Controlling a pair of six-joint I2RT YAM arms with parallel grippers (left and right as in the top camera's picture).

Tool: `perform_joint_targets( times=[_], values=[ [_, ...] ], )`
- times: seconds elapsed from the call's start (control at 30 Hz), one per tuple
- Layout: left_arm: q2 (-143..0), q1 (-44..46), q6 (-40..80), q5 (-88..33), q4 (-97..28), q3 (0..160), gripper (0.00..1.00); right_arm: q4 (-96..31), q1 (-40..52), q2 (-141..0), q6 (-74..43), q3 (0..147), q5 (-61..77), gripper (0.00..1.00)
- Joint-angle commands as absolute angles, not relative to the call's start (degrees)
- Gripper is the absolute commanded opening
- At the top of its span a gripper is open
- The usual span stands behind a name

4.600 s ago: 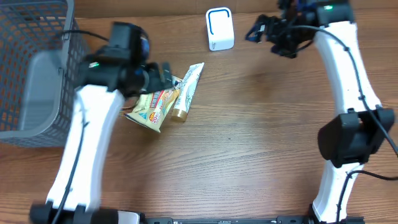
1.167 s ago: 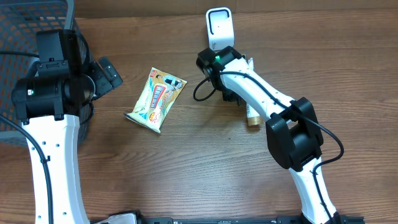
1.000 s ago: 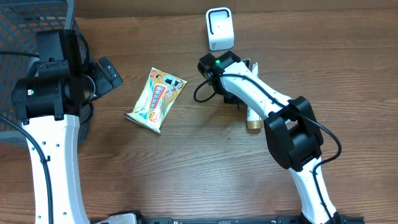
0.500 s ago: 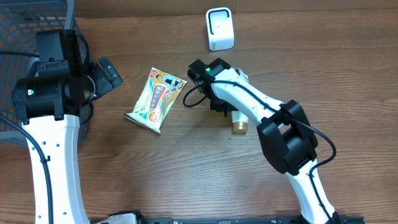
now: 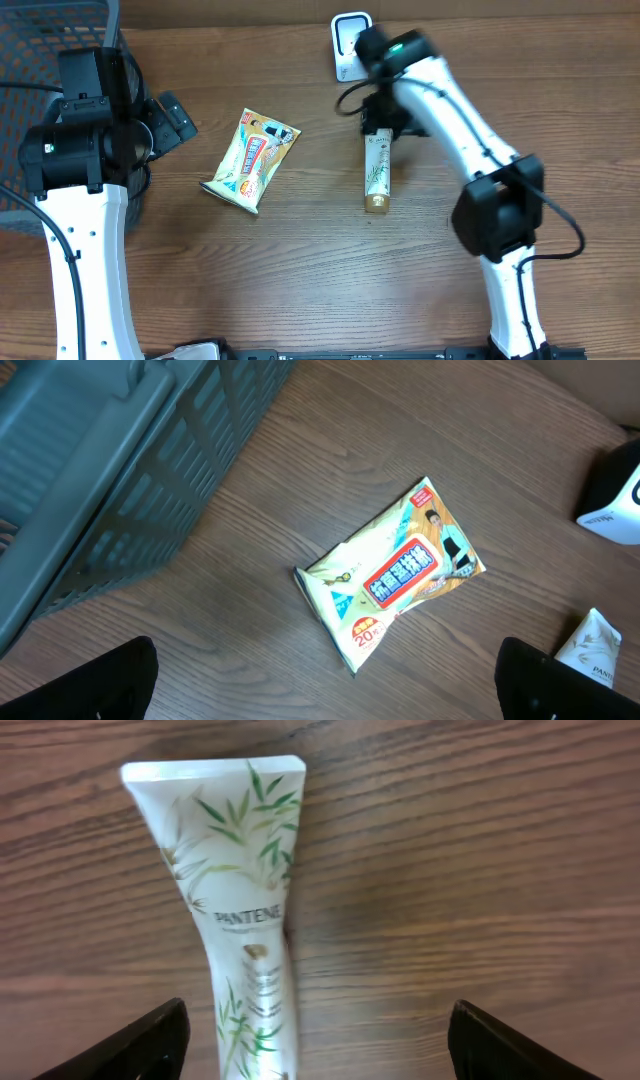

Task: Scan the item barcode

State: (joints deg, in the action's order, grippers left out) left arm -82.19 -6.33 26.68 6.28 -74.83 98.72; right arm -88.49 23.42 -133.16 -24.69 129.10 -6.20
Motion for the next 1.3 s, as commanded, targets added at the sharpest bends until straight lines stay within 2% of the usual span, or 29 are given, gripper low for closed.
perform_joint_targets(
  times=[0.0, 0.07, 0.13, 0.2, 0.3, 0.53, 0.7, 0.8, 0.87, 0.93, 1.0, 1.03, 1.1, 1.17, 1.27],
  values=[
    [-82.43, -6.39, 27.24, 7.03, -74.83, 99.26, 1.00, -88.23, 19.14, -132.57, -15.18, 128.81, 9.02, 0.75],
    [-82.43, -6.39, 27.24, 7.03, -74.81, 99.26, 1.00, -87.90, 17.63, -132.57, -14.68, 127.31, 12.82, 0.63],
    [-82.43, -6.39, 27.24, 7.03, -74.81, 99.26, 1.00, -86.48, 17.23, -132.57, -14.74, 125.16, 13.19, 0.40],
    [-82.43, -6.39, 27.24, 7.01, -74.83, 99.26, 1.00, -84.44, 17.23, -132.57, -14.81, 122.69, 13.21, 0.31],
    [-82.43, -6.39, 27.24, 7.03, -74.83, 99.26, 1.00, -80.38, 17.96, -132.57, -14.98, 118.26, 14.37, 0.27],
    [-82.43, -6.39, 27.24, 7.03, -74.83, 99.26, 1.00, -70.04, 19.53, -132.57, -16.12, 107.68, 19.33, 0.26],
    [-82.43, -6.39, 27.24, 7.03, -74.81, 99.26, 1.00, -67.59, 19.66, -132.57, -18.02, 104.66, 19.20, 0.07],
    [-82.43, -6.39, 27.24, 7.01, -74.83, 99.26, 1.00, -69.47, 19.66, -132.42, -18.00, 106.54, 19.18, 0.07],
    [-82.43, -6.39, 27.24, 7.03, -74.83, 99.26, 1.00, -72.40, 19.53, -132.42, -17.98, 109.36, 19.11, 0.08],
    [-82.43, -6.42, 27.24, 7.03, -74.83, 99.26, 1.00, -75.46, 19.38, -132.42, -17.98, 112.31, 18.04, 0.14],
    [-82.43, -6.39, 27.24, 7.03, -74.83, 99.26, 1.00, -79.35, 19.38, -132.42, -17.98, 116.01, 14.26, 0.29],
    [-82.43, -6.39, 27.24, 7.03, -74.83, 99.26, 1.00, -81.60, 19.40, -132.42, -18.00, 117.80, 11.20, 0.42],
    [-82.43, -6.42, 27.24, 7.03, -74.83, 99.26, 1.00, -83.61, 19.68, -132.42, -17.98, 119.00, 7.46, 0.55],
    [-82.43, -6.39, 27.24, 7.03, -74.81, 99.26, 1.00, -84.58, 19.88, -132.42, -18.00, 119.00, 4.89, 0.77],
    [-82.43, -6.39, 27.24, 7.03, -74.81, 99.26, 1.00, -84.90, 19.88, -132.49, -18.00, 118.08, 4.58, 0.80]
  ],
)
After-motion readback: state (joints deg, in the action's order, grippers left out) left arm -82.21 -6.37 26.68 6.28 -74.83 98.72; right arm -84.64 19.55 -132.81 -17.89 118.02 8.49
